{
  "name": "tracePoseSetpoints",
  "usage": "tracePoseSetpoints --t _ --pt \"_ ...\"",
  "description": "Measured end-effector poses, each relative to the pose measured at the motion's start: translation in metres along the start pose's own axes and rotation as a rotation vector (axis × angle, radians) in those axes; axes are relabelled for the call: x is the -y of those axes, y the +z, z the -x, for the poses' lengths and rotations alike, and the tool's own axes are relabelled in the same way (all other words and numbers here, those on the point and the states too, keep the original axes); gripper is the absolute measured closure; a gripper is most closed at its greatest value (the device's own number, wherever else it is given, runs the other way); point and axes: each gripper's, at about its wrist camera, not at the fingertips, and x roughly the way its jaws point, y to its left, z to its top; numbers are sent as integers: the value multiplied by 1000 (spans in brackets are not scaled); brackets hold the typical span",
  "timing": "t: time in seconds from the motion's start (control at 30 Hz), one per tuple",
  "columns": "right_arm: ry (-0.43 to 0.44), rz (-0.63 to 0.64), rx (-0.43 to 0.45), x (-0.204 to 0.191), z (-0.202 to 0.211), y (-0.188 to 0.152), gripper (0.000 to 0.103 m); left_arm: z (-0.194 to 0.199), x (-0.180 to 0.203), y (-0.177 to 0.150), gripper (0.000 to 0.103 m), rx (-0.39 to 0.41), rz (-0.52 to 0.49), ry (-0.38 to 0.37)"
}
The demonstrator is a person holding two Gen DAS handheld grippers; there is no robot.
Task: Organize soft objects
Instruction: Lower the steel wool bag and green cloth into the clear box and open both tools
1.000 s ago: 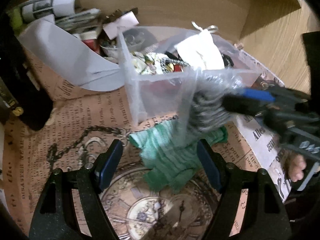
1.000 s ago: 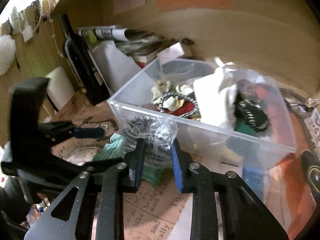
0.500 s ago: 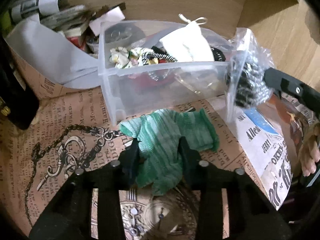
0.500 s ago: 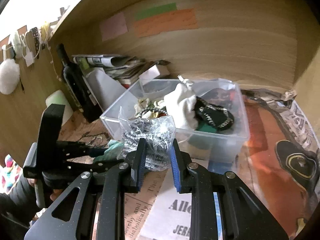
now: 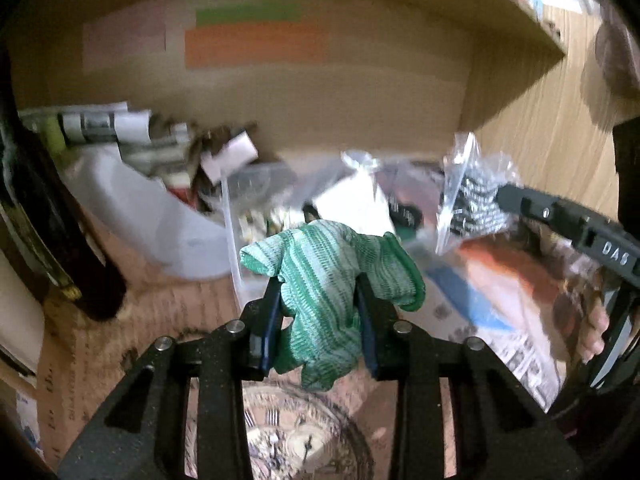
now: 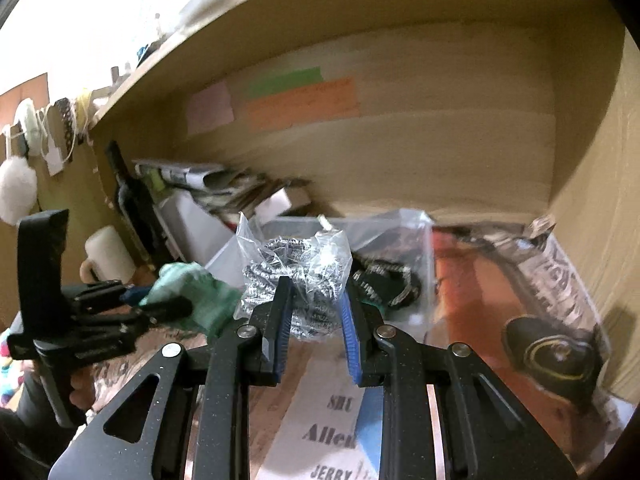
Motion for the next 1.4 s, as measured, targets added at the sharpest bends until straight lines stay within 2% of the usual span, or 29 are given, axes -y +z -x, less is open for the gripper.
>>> tracePoseSetpoints --t 0.17,0.27,0.67,0.9,1.0,1.1,1.23,1.4 --pt "-47 9 25 6 -3 9 82 -1 1 23 69 63 1 12" --pt "-80 19 19 10 -11 11 82 -6 4 32 69 70 -5 20" --pt "-116 24 -128 27 -65 -1 82 -73 3 33 69 -55 -18 31" --pt "-116 36 -183 30 -81 -8 81 -95 0 29 69 -96 -24 37" --pt "-123 39 -188 29 -83 -10 79 -100 -2 29 62 -108 -24 33" --pt "-130 43 -189 28 -84 -9 73 -100 -2 29 48 -110 -20 36" --pt "-144 49 -170 26 -80 -7 53 -93 -4 30 47 -85 -17 39" --pt "-144 51 -116 21 -62 1 51 -72 -2 33 43 -21 -24 60"
